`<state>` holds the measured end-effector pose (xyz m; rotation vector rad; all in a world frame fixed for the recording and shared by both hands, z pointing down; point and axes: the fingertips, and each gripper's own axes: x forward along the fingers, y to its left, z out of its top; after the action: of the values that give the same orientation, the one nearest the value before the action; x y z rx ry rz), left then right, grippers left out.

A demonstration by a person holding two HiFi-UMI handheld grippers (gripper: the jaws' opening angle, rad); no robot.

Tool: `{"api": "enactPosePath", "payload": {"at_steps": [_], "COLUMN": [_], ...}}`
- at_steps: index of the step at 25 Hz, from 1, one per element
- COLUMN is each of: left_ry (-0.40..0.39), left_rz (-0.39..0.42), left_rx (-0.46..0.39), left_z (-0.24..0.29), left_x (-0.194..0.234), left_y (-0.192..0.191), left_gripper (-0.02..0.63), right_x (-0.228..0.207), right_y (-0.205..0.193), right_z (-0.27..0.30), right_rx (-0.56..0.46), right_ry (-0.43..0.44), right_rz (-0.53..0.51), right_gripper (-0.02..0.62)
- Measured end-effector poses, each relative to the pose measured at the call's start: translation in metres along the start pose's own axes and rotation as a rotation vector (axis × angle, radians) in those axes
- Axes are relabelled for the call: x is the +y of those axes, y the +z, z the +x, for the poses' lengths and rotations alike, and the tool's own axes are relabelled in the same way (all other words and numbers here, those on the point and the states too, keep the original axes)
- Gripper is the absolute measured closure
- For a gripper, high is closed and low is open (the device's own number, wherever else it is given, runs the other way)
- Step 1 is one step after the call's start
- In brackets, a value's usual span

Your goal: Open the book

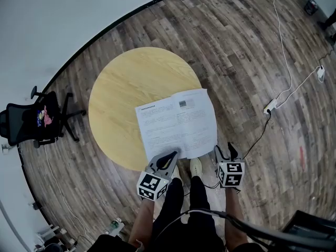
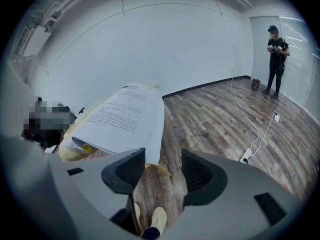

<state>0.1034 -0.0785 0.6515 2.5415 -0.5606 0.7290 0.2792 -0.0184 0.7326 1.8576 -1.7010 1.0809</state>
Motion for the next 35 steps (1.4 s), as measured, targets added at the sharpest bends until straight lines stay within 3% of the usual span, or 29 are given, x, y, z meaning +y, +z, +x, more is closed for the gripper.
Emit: {"api": "enactPosePath", "payload": {"at_steps": [14, 15, 18, 19, 27, 35], "left_ry": [0.028, 0.031, 0.038, 0.040, 0.061, 0.131], "left_rz": [0.022, 0.025, 0.034, 0.037, 0.062, 0.131], "left_rx": [-0.082, -0.093, -0.121, -0.130, -0.214, -0.304], "left_z": [-0.032, -0.036, -0.049, -0.054, -0.088, -0.146], "left_x": [0.008, 0.009, 0.011, 0.010, 0.013, 0.028], "left_y": [0.030, 0.035, 0.046, 0.050, 0.076, 0.123], "left_gripper": [0.607, 0.607, 0.607, 0.607, 0.607, 0.607], "right_x": [0.030, 0.033, 0.044, 0.049, 0.085, 0.145], "right_y": [0.045, 0.050, 0.065, 0.069, 0.098, 0.144], "right_z": [-0.029, -0.032, -0.045, -0.049, -0.077, -0.110], "right_rx": [-0.087, -0.099, -0.138, -0.146, -0.215, -0.322], "right_ry": [0.024, 0.018, -0.011, -0.010, 0.024, 0.099], "right_rz": [-0.034, -0.043, -0.079, -0.085, -0.125, -0.151], "right_gripper": [0.390, 0.402, 0.579, 0.592, 0.592, 0.592]}}
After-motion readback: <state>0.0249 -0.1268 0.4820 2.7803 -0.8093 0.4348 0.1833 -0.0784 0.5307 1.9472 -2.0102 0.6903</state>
